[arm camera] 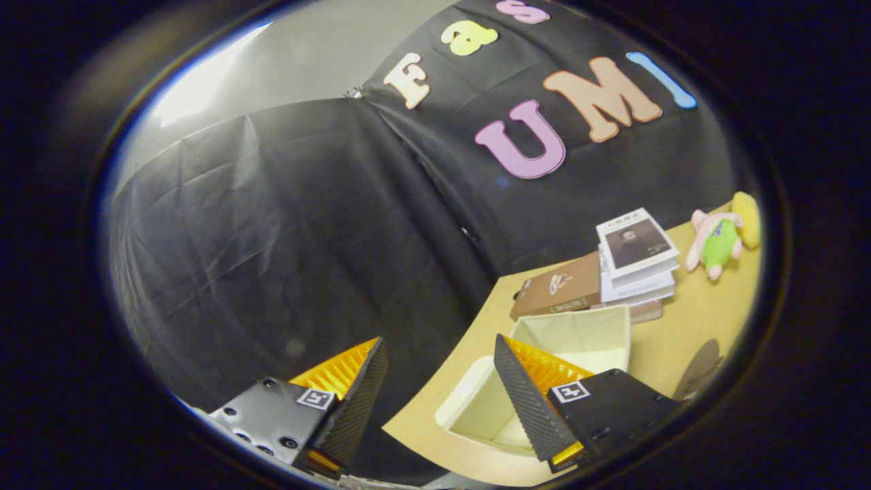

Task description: Open the storage box then place both shoes into the box .Put the left shoe in first, then the right shoe, with the right side of both shoes facing outward in a uniform manner.

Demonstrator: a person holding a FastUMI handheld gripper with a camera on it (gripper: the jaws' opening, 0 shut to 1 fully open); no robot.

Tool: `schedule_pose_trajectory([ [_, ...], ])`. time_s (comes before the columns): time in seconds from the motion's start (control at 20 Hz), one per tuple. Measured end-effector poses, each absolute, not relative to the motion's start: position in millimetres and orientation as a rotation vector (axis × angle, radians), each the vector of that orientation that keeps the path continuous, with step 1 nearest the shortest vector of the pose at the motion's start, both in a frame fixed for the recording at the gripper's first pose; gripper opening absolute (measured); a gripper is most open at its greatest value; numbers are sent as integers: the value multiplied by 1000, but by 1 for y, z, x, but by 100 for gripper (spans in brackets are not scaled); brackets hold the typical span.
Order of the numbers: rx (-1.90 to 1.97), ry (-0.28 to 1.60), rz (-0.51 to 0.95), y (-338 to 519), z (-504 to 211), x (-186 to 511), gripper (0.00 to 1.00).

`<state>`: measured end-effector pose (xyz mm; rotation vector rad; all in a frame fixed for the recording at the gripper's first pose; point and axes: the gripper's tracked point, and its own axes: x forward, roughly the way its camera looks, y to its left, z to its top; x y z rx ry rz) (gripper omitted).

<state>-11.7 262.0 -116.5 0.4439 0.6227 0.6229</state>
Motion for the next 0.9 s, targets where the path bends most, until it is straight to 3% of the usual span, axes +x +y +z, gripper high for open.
schedule_pose_trajectory([
  [0.9, -6, 583, 308, 17, -170, -12, 100],
])
